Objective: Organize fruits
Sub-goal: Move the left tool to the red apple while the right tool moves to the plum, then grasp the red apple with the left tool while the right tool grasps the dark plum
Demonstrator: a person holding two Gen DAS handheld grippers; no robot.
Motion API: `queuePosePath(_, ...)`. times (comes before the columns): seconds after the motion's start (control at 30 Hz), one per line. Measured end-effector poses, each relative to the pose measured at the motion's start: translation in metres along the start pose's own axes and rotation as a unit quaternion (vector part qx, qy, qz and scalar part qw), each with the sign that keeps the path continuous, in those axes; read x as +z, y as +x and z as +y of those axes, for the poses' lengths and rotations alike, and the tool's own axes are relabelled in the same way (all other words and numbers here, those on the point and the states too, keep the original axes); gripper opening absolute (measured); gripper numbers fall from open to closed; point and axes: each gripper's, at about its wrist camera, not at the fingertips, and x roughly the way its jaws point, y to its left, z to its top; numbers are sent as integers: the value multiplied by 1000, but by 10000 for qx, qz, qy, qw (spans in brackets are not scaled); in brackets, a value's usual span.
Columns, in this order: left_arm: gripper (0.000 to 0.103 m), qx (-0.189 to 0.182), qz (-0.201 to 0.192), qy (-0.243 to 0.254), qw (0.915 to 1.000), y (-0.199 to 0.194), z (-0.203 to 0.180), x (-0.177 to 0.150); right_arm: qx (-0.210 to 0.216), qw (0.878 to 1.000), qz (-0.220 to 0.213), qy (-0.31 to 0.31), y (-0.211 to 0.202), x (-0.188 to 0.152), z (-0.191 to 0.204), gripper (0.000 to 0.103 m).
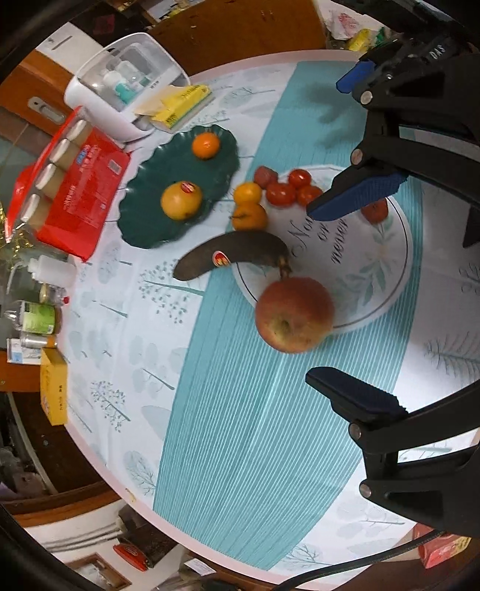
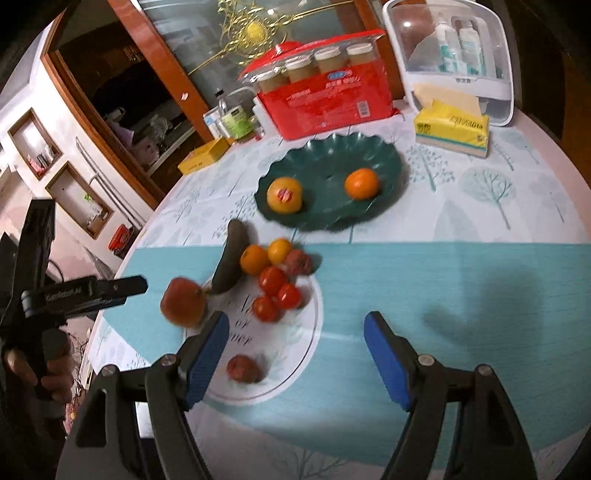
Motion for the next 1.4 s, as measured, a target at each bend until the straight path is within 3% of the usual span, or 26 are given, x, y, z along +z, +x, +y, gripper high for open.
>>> queuePosePath(0.23, 80, -49, 349, 574, 9977, 19, 9, 11, -522, 9981, 126, -304, 11, -20, 35, 76)
queuePosePath(0.37, 81, -95, 563, 966, 9937, 30, 11, 18, -714, 9972, 165, -138, 20, -29, 49, 76)
queuePosePath(0.7, 81, -283, 969, 2016, 9742, 62, 8, 22, -1191, 9913, 416, 369, 51, -57, 79, 76)
queuePosePath(0.83, 83, -492, 1123, 2178, 9683, 76, 10, 22, -1411, 9875, 488, 503, 61, -65, 89, 75)
queuePosePath(1.0, 83, -586, 1167, 2444, 9608, 91, 10, 20, -1559, 9833, 545, 764, 73, -74, 93, 65)
queuePosePath(1.4, 82, -853, 1195, 2705, 9515, 111, 8, 31, -1998, 9750, 451, 865, 92, -74, 99, 51)
